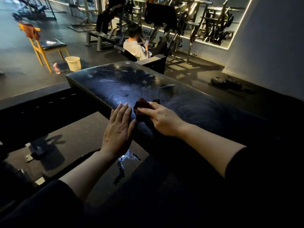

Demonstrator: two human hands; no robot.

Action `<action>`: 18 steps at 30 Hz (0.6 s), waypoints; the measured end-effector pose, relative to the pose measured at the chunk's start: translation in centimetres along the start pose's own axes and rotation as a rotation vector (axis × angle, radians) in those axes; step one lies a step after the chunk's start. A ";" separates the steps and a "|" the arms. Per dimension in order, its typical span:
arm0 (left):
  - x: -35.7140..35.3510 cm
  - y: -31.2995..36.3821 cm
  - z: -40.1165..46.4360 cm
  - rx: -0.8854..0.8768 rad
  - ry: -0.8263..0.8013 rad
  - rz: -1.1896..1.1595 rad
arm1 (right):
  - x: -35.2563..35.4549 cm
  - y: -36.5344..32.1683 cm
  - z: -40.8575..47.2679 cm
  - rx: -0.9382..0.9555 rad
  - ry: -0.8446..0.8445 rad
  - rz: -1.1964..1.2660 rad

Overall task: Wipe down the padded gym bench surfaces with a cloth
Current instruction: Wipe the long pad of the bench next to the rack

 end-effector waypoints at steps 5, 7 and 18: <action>0.2 -0.7 -0.1 -0.022 -0.004 0.021 | 0.1 -0.8 -2.2 0.050 -0.008 0.031; 0.2 -0.8 0.0 -0.028 0.007 -0.001 | 0.5 -1.3 -6.3 0.123 -0.033 0.035; 2.3 -2.7 -0.6 0.186 0.135 -0.427 | -2.0 -3.8 0.3 0.099 -0.058 0.000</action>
Point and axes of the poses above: each hand's wrist, its own z-axis towards the middle knuckle, its own x-axis out of the back of the hand, y = z × x, the point moved 8 cm from there along z, towards the middle knuckle, and after that the axes turned 5 degrees about z, right-handed, at the moved point
